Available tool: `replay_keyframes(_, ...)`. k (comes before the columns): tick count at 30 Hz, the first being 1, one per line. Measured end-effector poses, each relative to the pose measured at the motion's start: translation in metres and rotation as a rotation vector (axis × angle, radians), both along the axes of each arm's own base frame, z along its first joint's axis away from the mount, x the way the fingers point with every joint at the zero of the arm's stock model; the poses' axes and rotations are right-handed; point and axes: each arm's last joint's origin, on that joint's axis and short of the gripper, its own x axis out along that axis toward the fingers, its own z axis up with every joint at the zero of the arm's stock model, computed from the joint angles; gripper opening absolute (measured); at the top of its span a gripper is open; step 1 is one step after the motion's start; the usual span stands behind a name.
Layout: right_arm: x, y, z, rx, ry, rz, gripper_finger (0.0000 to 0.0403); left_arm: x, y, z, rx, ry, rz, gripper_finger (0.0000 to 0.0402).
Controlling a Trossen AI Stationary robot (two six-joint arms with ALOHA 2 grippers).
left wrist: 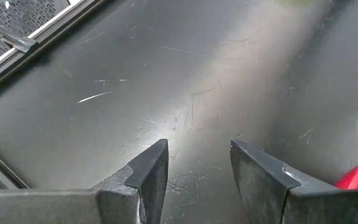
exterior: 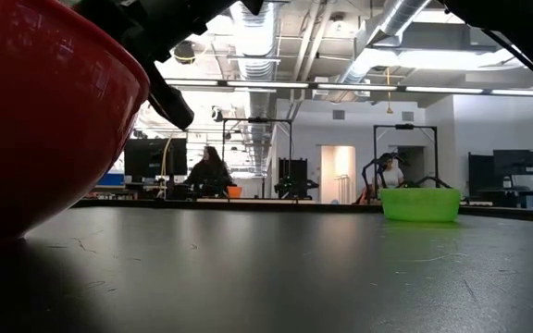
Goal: Nest bowls inside each other
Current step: Stack the orange patterned bowl on top of the blue bowl, then stack the green bowl on top of the orange patterned bowl
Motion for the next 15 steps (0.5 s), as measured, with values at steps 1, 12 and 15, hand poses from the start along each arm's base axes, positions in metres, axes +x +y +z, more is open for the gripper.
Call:
replay_keyframes(1, -0.0001, 0.0006, 0.0002, 0.001, -0.001, 0.002, 0.0077, 0.0001, -0.0001, -0.0001, -0.003, 0.0, -0.002, 0.0162)
replay_keyframes(12, 0.0, 0.0006, 0.0011, 0.005, -0.004, 0.005, 0.0165, 0.0002, -0.0005, -0.0002, -0.017, 0.0, -0.009, 0.0162)
replay_keyframes(15, 0.0008, 0.0008, 0.0024, 0.008, -0.018, 0.005, 0.0181, 0.0002, -0.0006, -0.0002, -0.022, -0.001, -0.011, 0.0162)
